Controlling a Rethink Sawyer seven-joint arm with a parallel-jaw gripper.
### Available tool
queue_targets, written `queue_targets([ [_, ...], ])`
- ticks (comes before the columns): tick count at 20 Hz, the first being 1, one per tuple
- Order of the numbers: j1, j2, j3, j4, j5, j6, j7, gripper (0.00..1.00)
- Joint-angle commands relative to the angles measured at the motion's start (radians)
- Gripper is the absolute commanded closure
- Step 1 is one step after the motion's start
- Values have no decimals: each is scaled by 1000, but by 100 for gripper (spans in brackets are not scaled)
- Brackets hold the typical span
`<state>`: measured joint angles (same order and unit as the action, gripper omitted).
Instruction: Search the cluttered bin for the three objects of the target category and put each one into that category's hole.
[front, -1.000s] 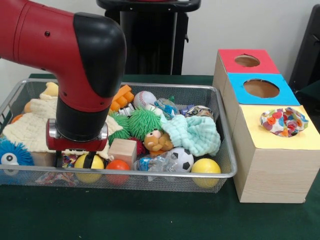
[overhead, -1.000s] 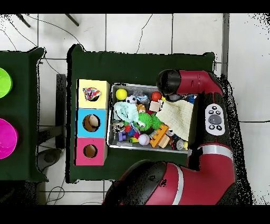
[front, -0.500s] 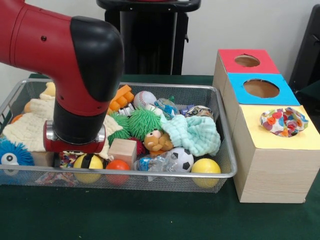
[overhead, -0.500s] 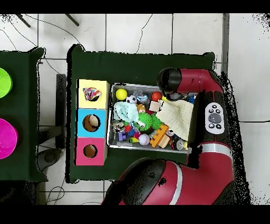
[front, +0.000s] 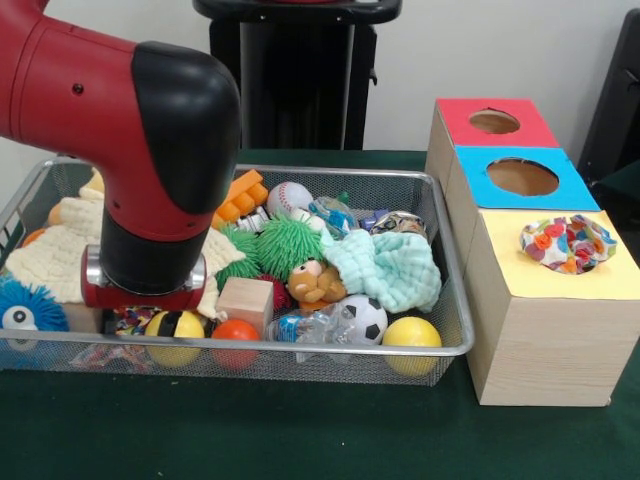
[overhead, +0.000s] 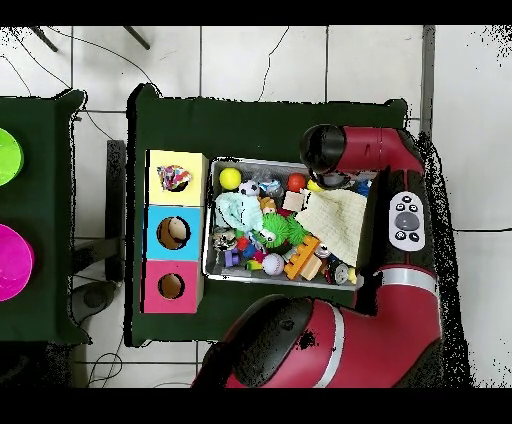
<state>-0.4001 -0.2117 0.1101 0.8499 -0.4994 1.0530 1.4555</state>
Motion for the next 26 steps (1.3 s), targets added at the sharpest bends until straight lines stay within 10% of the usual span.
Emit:
queue_targets([
  [1,-44,111,-3,-50,-106,-89,-101,0],
  [26,-33,142,-31,-88,-138,-177,-18,0],
])
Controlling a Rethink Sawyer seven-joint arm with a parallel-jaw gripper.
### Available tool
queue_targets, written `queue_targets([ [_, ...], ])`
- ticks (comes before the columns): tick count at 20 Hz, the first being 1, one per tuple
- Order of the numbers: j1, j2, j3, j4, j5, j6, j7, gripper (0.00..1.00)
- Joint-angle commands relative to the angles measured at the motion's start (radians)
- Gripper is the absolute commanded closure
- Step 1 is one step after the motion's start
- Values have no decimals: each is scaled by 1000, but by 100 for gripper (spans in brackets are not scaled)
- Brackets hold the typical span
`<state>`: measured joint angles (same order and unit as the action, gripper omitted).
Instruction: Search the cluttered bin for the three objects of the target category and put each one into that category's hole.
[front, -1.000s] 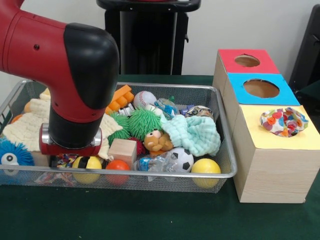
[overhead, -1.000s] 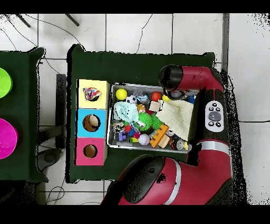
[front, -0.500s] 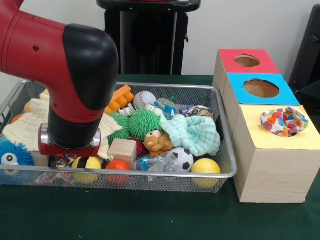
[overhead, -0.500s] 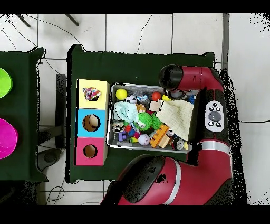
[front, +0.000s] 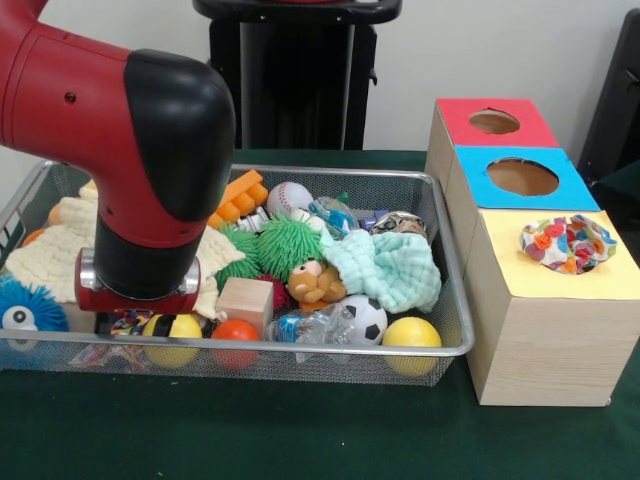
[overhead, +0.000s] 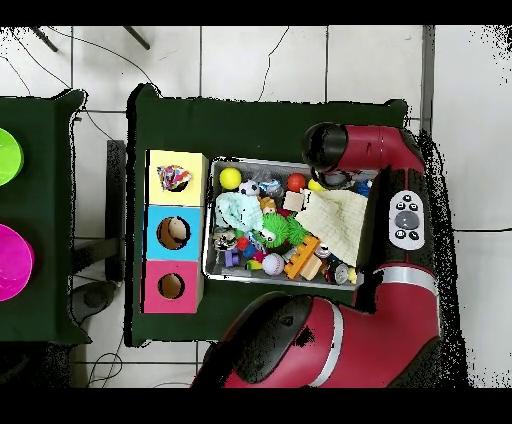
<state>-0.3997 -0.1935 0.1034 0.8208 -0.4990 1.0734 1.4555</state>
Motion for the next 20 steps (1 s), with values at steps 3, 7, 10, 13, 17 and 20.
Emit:
queue_targets([
  [3,-26,130,-38,-74,-150,-212,11,0],
  [7,-1,129,-72,-90,-165,-198,49,0],
  [10,-14,135,-71,-78,-152,-227,38,0],
  [13,-22,151,-66,-84,-143,-246,31,0],
  [17,-18,155,-71,-90,-138,-242,40,0],
  [20,-13,153,-78,-86,-130,-238,49,100],
])
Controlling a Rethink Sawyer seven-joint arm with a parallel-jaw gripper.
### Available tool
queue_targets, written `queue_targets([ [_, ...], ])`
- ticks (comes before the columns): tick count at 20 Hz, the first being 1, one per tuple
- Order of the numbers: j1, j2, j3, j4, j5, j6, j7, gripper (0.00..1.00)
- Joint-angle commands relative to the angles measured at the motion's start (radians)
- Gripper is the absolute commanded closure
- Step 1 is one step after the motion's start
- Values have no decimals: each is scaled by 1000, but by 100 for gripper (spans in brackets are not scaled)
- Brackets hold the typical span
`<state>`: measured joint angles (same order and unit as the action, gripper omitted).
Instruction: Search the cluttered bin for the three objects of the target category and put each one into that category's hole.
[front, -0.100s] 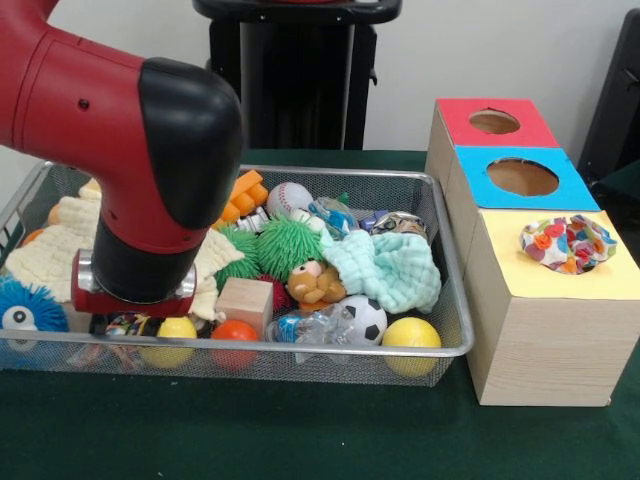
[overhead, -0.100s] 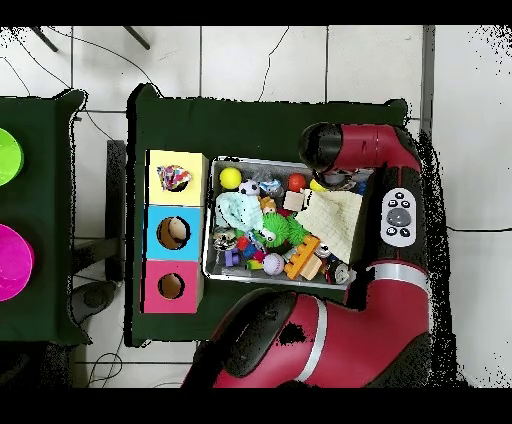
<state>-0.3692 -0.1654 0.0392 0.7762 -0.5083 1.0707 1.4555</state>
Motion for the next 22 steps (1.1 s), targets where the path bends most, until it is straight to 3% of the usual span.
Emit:
queue_targets([
  [1,-43,125,-14,-41,-119,-232,50,100],
  [10,-56,125,-6,-13,-69,-225,24,100],
  [20,-61,35,24,116,13,-157,-5,100],
  [21,-61,27,23,132,14,-167,1,0],
  [22,-62,28,28,133,18,-166,-2,0],
])
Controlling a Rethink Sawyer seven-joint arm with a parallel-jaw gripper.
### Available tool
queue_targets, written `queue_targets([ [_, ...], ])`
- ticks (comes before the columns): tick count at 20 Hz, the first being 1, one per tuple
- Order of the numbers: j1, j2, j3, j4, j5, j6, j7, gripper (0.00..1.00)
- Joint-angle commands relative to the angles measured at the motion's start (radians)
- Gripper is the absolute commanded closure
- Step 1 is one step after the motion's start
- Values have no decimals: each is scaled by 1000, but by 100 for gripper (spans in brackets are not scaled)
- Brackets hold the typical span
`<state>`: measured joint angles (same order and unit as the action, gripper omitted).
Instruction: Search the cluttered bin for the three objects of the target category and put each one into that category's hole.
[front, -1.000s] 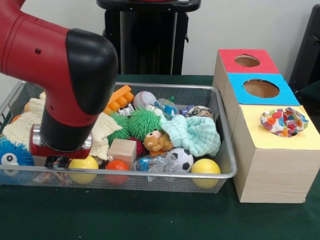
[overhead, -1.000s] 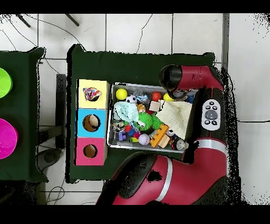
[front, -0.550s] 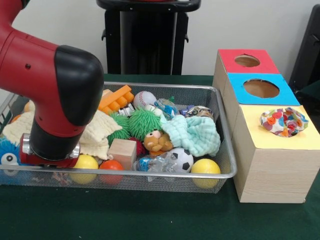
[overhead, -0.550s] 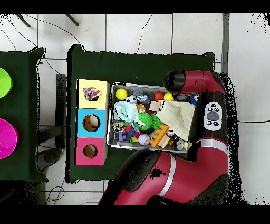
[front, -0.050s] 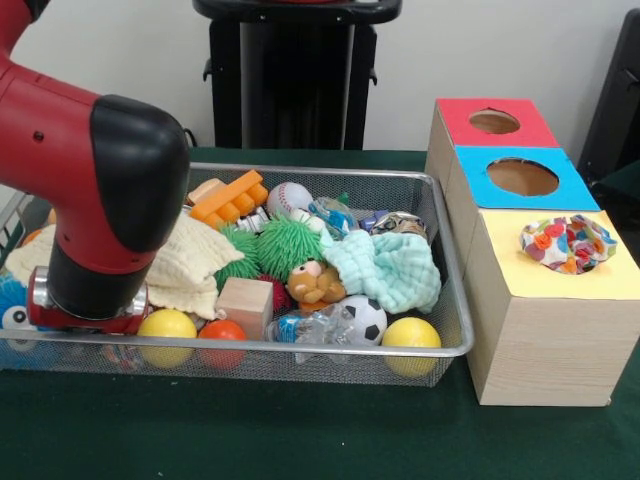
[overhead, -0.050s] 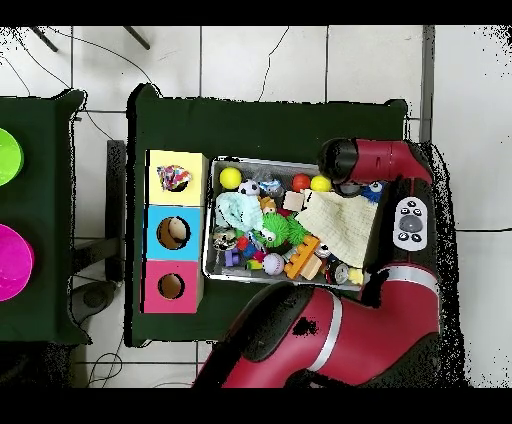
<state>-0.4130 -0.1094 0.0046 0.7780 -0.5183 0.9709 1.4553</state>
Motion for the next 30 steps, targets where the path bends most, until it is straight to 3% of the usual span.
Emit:
queue_targets([
  [1,-19,-28,69,131,33,-65,-6,0],
  [17,-167,-132,296,375,233,-51,-170,0],
  [24,-160,-137,288,378,182,-87,-142,0],
  [25,-157,-137,282,377,170,-97,-134,100],
  [30,-158,-101,288,366,146,-197,-118,100],
])
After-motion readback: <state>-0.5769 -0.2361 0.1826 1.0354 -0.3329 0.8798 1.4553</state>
